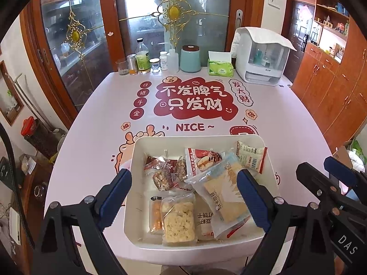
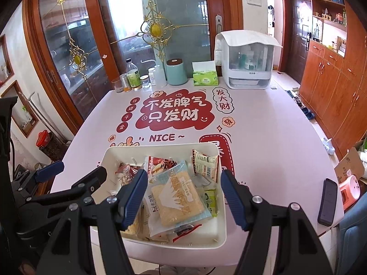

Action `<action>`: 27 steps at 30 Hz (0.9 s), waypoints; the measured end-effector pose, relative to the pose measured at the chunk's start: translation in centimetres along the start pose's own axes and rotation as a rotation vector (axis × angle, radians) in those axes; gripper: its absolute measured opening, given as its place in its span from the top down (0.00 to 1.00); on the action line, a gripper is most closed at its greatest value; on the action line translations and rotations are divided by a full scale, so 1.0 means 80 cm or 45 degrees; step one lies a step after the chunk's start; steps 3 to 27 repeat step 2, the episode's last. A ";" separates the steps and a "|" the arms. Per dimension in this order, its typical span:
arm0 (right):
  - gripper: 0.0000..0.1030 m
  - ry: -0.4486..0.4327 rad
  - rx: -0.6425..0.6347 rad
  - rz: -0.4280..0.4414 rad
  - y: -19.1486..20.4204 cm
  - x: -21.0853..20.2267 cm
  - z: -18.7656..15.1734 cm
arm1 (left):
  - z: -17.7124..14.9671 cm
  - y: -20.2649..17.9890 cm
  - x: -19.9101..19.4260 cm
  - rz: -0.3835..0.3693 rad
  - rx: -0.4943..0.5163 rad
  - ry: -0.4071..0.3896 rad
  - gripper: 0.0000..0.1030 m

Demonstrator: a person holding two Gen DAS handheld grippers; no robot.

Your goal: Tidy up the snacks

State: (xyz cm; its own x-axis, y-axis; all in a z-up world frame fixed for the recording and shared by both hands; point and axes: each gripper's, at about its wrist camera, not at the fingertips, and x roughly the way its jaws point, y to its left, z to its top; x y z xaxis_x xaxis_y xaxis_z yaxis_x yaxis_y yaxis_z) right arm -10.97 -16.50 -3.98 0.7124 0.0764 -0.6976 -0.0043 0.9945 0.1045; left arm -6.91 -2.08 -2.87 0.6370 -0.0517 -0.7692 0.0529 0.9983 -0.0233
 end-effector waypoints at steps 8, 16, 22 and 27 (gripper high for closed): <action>0.35 0.008 -0.002 0.003 -0.002 0.004 0.000 | -0.002 0.000 0.005 -0.001 -0.008 0.015 0.10; 0.35 0.008 -0.002 0.003 -0.002 0.004 0.000 | -0.002 0.000 0.005 -0.001 -0.008 0.015 0.10; 0.35 0.008 -0.002 0.003 -0.002 0.004 0.000 | -0.002 0.000 0.005 -0.001 -0.008 0.015 0.10; 0.35 0.008 -0.002 0.003 -0.002 0.004 0.000 | -0.002 0.000 0.005 -0.001 -0.008 0.015 0.10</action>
